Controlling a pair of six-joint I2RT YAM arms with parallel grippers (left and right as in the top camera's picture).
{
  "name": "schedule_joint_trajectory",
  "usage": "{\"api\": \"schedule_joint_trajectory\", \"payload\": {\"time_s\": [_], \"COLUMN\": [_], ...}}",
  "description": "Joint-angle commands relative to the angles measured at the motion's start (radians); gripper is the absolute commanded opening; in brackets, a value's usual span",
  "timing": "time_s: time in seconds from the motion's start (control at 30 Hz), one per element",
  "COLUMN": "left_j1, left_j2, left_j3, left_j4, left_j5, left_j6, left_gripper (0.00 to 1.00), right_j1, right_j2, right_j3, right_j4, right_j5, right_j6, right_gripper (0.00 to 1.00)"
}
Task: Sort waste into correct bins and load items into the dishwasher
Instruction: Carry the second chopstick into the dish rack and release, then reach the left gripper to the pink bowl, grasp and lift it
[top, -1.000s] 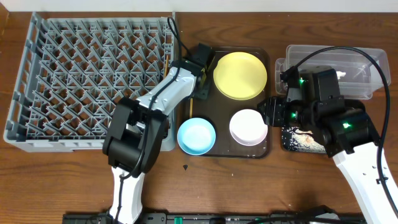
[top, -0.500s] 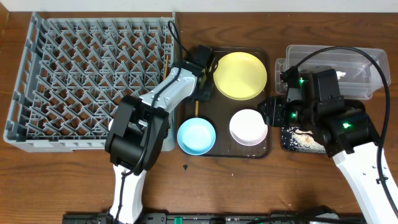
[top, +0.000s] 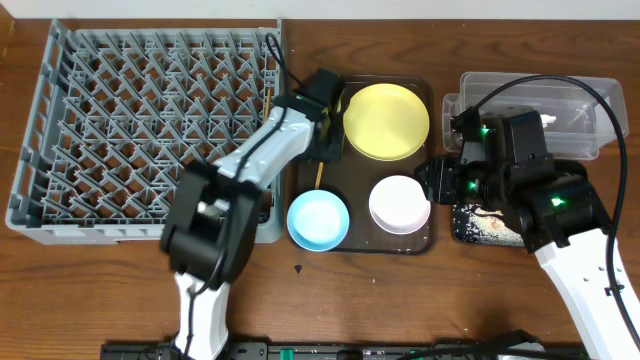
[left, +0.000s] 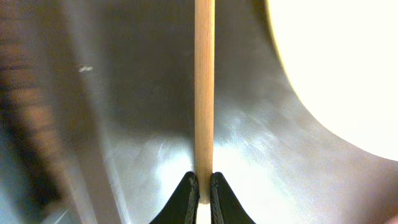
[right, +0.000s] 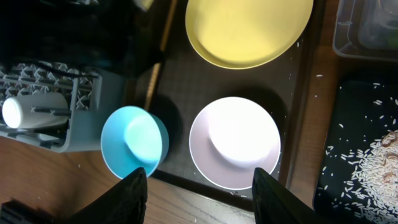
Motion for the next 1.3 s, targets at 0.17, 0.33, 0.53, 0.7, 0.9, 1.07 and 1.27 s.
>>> {"api": "schedule_joint_trajectory", "payload": {"time_s": [0.17,0.33,0.53,0.7,0.9,1.07,1.27], "left_j1": [0.060,0.123,0.143,0.143,0.142,0.137,0.113], "left_j2": [-0.369,-0.368,-0.294,-0.207,-0.236,-0.370,-0.497], "left_j3": [0.022,-0.014,-0.058,-0.058,-0.024,0.012,0.011], "left_j4": [-0.214,-0.269,-0.208,-0.143,-0.196,-0.234,-0.233], "left_j5": [-0.238,-0.300,-0.300,-0.291,-0.251,-0.143,0.264], "left_j6": [-0.014,-0.014,0.001,0.040,0.039,0.035,0.031], "left_gripper": [0.08,0.08,0.08,0.08,0.31,0.46,0.45], "right_j1": [-0.012,-0.012,-0.012,-0.012,-0.012,-0.012,-0.012], "right_j2": [0.006,0.006,0.006,0.006,0.006,0.006,0.006], "right_j3": [0.005,0.005,0.005,0.005,0.005,0.005,0.005], "right_j4": [-0.004,-0.004,-0.004,-0.010,-0.016,-0.014,-0.015], "right_j5": [0.006,0.006,0.006,0.005,0.006,0.006,0.006], "right_j6": [0.006,0.006,0.006,0.007,0.006,0.006,0.006], "right_gripper": [0.52,0.52,0.52,0.51,0.51,0.53,0.54]}}
